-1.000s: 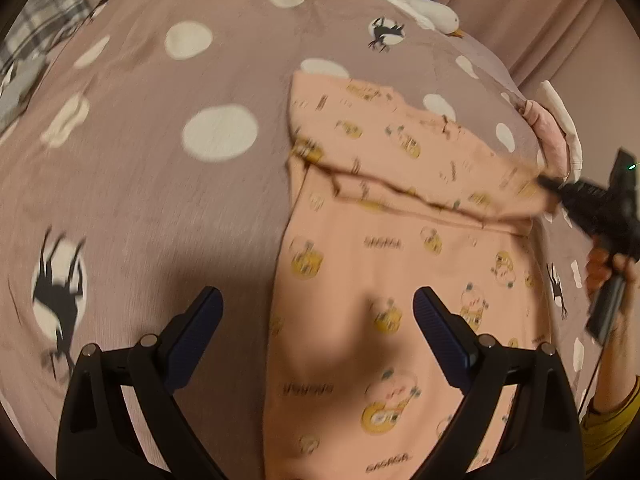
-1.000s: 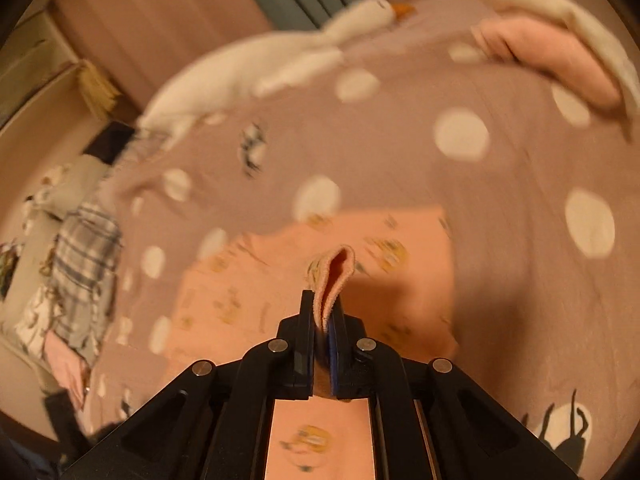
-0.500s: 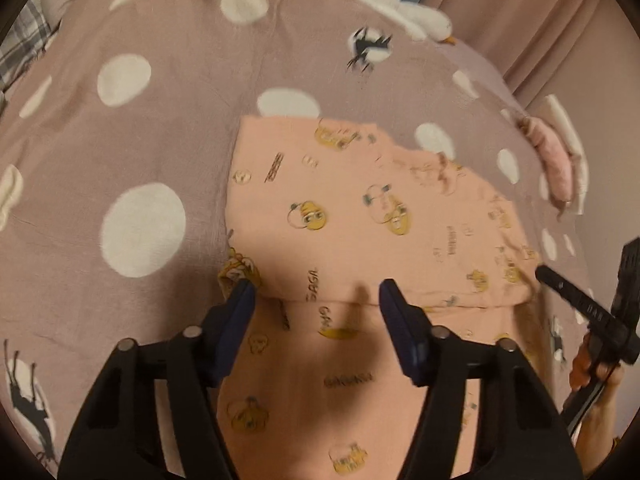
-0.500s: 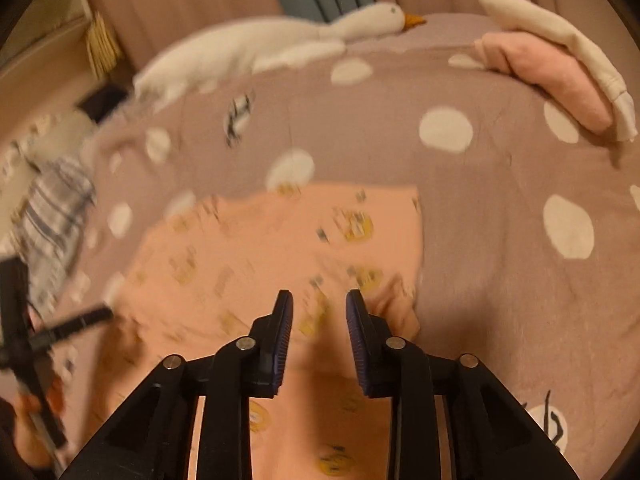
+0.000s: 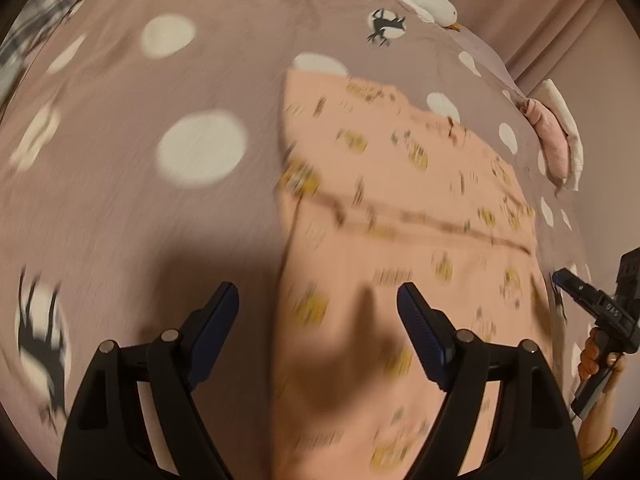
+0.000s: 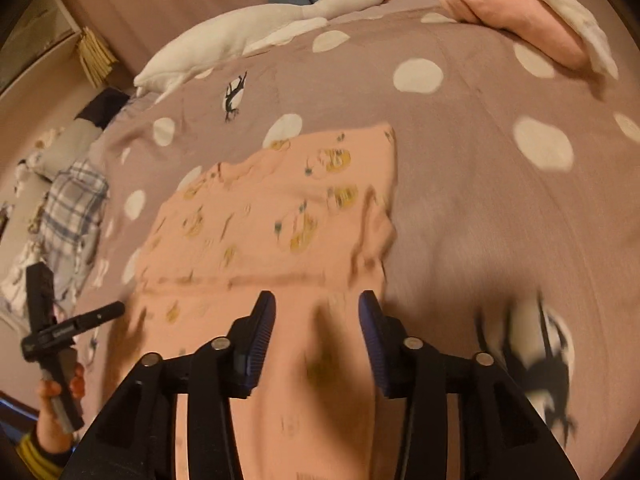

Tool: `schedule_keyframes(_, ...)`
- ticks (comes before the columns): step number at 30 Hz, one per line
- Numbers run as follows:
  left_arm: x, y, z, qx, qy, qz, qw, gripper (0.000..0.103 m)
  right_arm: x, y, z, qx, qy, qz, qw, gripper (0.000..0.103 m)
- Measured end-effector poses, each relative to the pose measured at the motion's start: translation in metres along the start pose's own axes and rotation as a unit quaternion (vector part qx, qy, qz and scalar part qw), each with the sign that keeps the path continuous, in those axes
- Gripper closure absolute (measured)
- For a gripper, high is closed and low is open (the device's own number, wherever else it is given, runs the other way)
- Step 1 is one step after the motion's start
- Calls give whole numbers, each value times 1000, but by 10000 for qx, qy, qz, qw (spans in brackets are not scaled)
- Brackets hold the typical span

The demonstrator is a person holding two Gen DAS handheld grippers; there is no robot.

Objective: Fold small clothes

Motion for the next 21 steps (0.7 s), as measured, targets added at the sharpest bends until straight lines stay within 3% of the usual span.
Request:
schedule_keyframes(4,-6,45,14,-166,285,139,9994,22,-9,39,-16,238,-7,168,9996,58)
schedule_keyframes(8,-15,76,8,-130,674,145,9975,21,-15,74,-24,570,-400,360,9969,58)
schedule_keyframes(15,-24,120,-17,-67,1497,295,9883,21,-17,118,-8,703,-1090,655,9894,58)
schedule_keyframes(21,-25,138,-25,-260,2175,385,9750,21,-14,138,8,641,-1545,830,9824,56)
Point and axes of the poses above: each gripper's, at about its wrist camera, not at the fingertips, and x roughly the way its jaws point, z to its left, y to its underside, the point moved 10 cm from there along x, roughly the way its jaws point, and after that the axes turned 12 degrees about z, right-handed, at the moved point
